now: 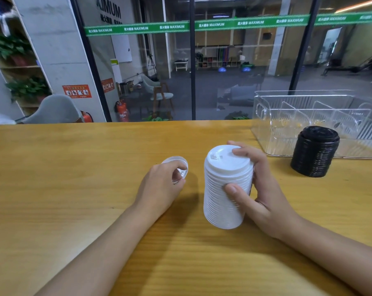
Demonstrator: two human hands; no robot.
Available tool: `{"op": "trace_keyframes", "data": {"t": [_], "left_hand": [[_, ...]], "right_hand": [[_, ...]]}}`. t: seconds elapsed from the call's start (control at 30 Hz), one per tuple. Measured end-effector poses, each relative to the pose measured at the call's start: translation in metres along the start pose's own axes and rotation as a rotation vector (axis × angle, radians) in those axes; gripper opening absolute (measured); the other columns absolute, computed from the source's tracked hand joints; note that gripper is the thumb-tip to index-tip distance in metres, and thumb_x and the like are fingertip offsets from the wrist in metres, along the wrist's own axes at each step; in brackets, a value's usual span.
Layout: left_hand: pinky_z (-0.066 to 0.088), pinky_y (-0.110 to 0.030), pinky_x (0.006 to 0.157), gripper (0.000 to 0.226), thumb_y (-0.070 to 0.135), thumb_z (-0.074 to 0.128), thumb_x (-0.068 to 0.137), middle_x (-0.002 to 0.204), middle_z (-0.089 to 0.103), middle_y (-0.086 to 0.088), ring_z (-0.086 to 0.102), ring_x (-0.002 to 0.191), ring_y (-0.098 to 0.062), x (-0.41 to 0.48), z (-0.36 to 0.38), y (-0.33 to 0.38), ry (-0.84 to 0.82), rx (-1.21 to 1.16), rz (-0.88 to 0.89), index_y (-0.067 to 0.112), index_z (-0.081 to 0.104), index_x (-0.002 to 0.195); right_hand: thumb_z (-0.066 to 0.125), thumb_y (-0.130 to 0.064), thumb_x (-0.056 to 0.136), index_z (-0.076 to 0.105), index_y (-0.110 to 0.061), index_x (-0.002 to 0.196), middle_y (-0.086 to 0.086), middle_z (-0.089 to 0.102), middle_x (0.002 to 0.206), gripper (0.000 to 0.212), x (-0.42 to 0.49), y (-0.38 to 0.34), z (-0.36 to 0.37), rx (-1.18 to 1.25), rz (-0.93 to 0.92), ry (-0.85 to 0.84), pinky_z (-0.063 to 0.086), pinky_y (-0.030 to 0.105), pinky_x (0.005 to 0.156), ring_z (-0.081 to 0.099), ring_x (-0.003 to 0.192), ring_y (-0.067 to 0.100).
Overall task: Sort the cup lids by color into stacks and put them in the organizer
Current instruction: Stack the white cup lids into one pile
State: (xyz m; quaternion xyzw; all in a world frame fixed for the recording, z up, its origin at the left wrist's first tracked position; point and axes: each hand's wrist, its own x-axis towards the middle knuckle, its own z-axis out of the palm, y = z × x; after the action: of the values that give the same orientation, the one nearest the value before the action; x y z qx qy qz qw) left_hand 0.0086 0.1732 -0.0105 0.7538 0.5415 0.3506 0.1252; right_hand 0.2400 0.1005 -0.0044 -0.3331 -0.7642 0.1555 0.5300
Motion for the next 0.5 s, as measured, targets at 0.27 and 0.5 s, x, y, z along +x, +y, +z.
{"op": "trace_keyframes", "data": {"t": [0.27,0.5], "left_hand": [[0.057,-0.028,0.082,0.064,0.003,0.073,0.080,0.083,0.067,0.007,0.062,0.084,-0.009,-0.005,-0.014,0.016,0.046,-0.193,-0.022,0.030,0.066,0.137],[0.061,-0.026,0.082,0.058,0.005,0.076,0.083,0.094,0.070,0.009,0.072,0.091,-0.009,-0.007,-0.035,0.034,0.102,-0.404,-0.003,0.036,0.068,0.131]], "right_hand": [[0.064,-0.034,0.096,0.039,-0.024,0.141,0.002,0.043,0.158,0.052,-0.001,0.000,-0.002,-0.008,0.002,-0.007,0.034,0.027,0.119,0.041,0.151,0.021],[0.064,-0.034,0.096,0.040,-0.022,0.141,0.002,0.043,0.157,0.053,0.000,0.001,-0.002,-0.009,-0.003,0.000,0.034,0.027,0.119,0.042,0.150,0.021]]}}
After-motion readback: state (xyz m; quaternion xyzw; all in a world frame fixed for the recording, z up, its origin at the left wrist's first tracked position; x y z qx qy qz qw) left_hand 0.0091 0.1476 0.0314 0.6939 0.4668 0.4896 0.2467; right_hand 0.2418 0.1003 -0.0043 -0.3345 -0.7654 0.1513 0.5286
